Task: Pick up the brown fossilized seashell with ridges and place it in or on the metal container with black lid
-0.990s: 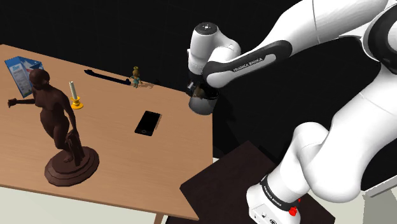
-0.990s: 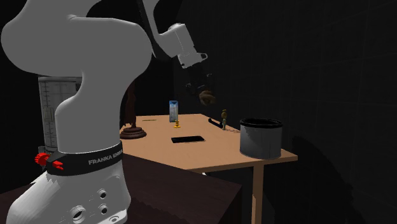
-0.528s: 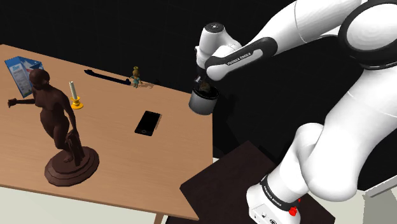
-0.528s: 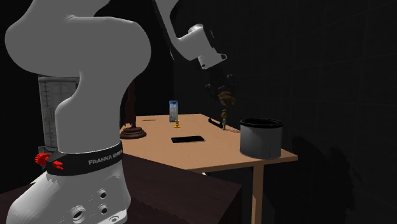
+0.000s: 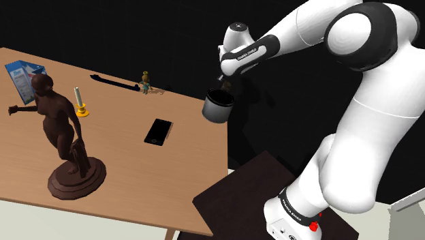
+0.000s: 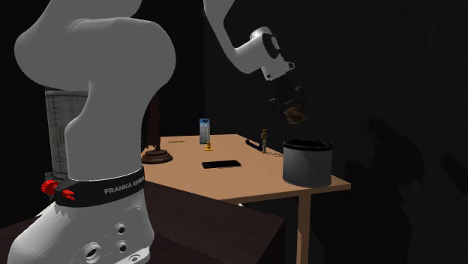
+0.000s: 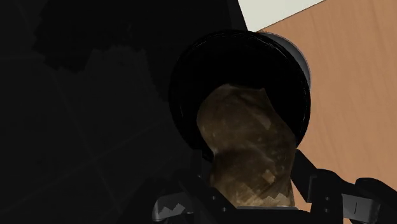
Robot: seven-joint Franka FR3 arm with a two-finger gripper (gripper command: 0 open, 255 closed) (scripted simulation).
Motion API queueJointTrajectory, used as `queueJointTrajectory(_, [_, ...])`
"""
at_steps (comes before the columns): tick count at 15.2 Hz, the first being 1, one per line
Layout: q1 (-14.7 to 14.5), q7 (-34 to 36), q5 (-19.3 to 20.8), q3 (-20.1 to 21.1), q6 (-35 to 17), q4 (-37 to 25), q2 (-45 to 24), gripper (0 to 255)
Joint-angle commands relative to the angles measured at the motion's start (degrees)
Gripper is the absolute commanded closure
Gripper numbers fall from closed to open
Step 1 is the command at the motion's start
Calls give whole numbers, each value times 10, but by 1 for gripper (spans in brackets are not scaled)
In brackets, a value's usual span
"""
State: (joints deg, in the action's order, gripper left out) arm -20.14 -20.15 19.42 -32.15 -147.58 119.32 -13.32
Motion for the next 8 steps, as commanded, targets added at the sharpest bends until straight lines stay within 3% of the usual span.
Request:
queueJointTrajectory(1, [29, -48, -37, 6, -2, -33, -27, 255])
queueJointTrajectory(3, [55, -82, -64, 13, -1, -62, -50, 255])
queueJointTrajectory(8, [61, -78, -69, 19, -34, -52, -74, 255])
